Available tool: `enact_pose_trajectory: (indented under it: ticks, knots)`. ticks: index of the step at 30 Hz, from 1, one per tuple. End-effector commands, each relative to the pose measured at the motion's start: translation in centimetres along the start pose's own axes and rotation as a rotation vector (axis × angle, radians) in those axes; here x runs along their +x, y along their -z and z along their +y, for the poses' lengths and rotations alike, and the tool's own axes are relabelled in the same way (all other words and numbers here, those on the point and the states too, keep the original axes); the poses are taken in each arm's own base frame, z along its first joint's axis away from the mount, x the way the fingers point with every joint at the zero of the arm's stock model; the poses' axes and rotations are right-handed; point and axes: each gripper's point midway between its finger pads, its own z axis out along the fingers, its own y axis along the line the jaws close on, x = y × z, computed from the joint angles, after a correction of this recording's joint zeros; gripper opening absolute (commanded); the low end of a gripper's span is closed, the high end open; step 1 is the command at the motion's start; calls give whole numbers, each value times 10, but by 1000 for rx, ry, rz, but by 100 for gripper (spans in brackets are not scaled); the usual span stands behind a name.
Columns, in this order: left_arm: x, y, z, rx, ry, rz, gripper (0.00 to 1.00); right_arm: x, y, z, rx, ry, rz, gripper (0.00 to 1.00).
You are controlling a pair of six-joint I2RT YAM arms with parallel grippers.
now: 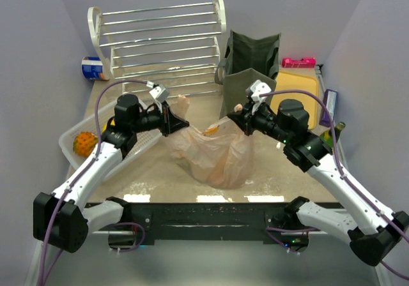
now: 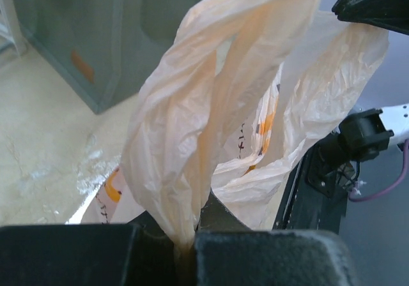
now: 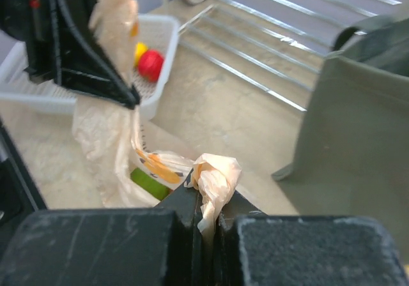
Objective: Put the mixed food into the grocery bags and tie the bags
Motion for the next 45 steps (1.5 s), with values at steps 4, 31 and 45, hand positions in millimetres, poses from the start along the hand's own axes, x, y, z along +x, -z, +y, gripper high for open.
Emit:
enact_pose_trajectory:
  ticks: [4, 31, 45]
  knots:
    - [-9, 2, 8, -55, -61, 15, 0, -20, -8, 16, -104, 31, -95, 63]
    - [-27, -6, 28, -122, -85, -7, 0, -45, 85, 33, -43, -189, -27, 54]
    - [-23, -6, 31, -129, -89, -1, 0, -12, 95, 25, 33, -244, 89, 46]
